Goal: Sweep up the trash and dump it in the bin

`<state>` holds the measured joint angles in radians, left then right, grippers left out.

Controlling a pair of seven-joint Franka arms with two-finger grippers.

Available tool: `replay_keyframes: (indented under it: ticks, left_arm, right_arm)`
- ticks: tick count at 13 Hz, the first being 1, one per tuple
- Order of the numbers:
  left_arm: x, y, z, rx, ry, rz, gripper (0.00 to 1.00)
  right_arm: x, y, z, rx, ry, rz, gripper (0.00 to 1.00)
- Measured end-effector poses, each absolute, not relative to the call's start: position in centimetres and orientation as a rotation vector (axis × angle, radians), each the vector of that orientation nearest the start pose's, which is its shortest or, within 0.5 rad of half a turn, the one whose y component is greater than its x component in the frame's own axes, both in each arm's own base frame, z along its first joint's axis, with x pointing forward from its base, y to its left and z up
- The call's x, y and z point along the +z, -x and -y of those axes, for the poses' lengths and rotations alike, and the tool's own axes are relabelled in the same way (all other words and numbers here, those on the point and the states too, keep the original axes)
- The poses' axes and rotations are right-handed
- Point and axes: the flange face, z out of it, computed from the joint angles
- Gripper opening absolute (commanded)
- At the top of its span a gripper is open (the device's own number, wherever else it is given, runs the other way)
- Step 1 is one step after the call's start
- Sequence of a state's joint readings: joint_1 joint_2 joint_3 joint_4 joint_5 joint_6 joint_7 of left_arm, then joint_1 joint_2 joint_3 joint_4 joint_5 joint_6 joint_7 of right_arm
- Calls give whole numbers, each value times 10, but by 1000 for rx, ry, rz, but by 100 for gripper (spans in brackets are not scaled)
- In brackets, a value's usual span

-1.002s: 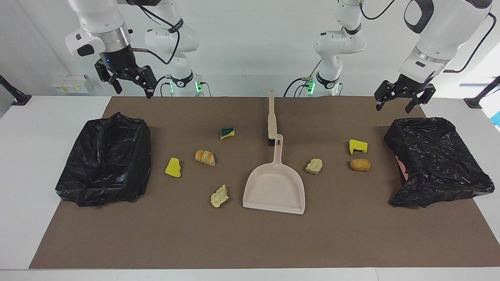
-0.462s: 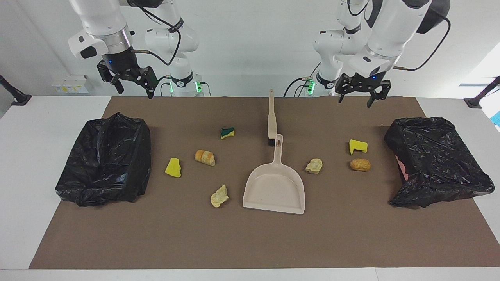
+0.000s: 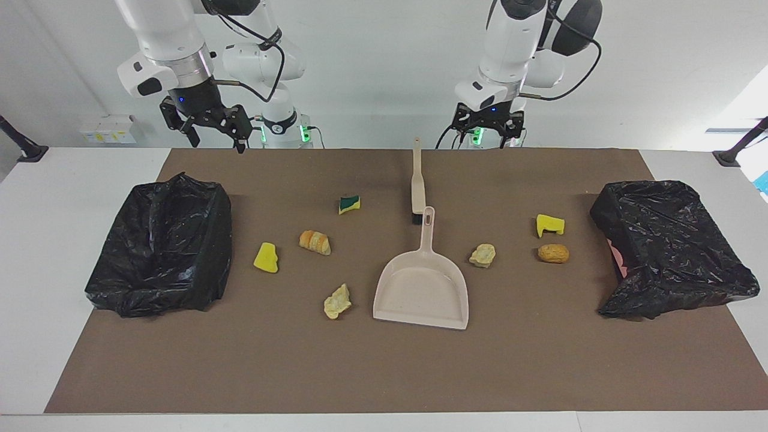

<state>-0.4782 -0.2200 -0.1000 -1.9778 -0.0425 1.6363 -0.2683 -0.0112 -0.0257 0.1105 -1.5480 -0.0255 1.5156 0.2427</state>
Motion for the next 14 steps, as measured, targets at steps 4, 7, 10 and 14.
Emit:
replay_keyframes:
  ticks: [4, 7, 10, 14]
  left_arm:
    - [518, -357, 288, 215, 3089, -486, 100]
    - [477, -330, 310, 200, 3094, -498, 100]
    - [426, -304, 333, 177, 3095, -486, 100]
    - [357, -270, 353, 152, 3093, -493, 100]
  right_arm:
    - [614, -561, -103, -35, 3142, -234, 100]
    - [582, -568, -169, -3, 3128, -285, 100]
    - [551, -577, -226, -4, 3110, -340, 100]
    - [488, -585, -304, 22, 3096, -376, 100]
